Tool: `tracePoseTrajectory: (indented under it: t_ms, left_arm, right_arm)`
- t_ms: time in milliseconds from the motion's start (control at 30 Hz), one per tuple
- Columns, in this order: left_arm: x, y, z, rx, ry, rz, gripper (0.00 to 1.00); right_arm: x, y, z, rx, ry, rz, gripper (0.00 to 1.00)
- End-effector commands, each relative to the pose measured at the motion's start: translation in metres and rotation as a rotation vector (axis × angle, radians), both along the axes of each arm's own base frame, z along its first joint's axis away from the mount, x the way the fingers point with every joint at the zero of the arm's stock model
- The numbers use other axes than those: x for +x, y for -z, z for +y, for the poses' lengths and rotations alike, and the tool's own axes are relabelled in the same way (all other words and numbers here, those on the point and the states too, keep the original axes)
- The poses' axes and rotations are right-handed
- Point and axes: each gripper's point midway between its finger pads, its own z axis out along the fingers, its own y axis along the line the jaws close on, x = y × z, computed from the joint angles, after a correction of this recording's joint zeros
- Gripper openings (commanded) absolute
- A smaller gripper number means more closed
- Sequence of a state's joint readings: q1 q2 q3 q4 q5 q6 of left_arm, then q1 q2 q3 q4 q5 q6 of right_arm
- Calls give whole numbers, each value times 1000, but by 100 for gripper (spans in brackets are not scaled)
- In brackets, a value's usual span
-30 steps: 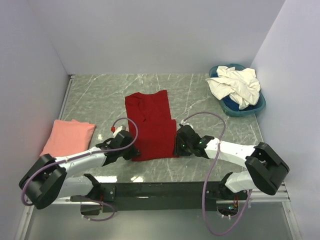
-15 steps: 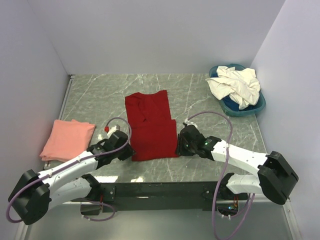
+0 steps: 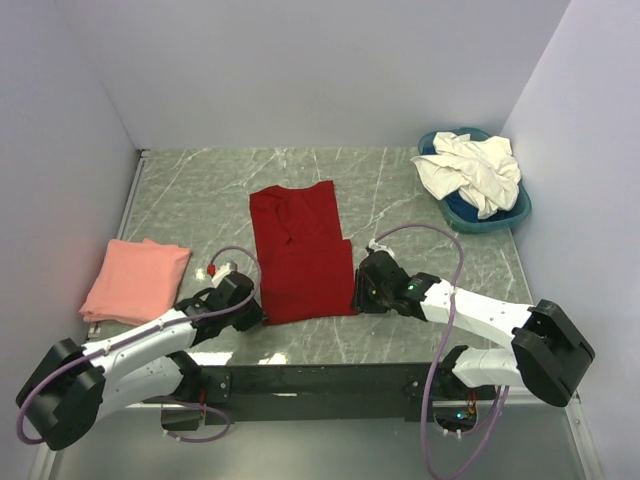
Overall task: Fold and stack the t-shirts
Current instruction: Fold the tshirt
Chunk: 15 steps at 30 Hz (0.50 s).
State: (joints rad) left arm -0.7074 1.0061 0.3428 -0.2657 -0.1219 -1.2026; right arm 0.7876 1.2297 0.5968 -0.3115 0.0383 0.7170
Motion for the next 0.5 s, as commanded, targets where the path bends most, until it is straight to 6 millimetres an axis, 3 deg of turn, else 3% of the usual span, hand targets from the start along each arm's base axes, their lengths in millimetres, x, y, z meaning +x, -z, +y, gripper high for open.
tracePoseTrajectory:
  t_ms: [0, 233, 467]
  left_arm:
    - [-11, 1, 8, 17, -3, 29, 13]
    - [-11, -20, 15, 9, -37, -6, 29]
    - [-13, -12, 7, -45, -19, -6, 43]
  right_arm:
    - [3, -1, 2, 13, 14, -22, 42]
    - [2, 6, 5, 24, 13, -3, 43]
    - [0, 16, 7, 30, 9, 18, 43]
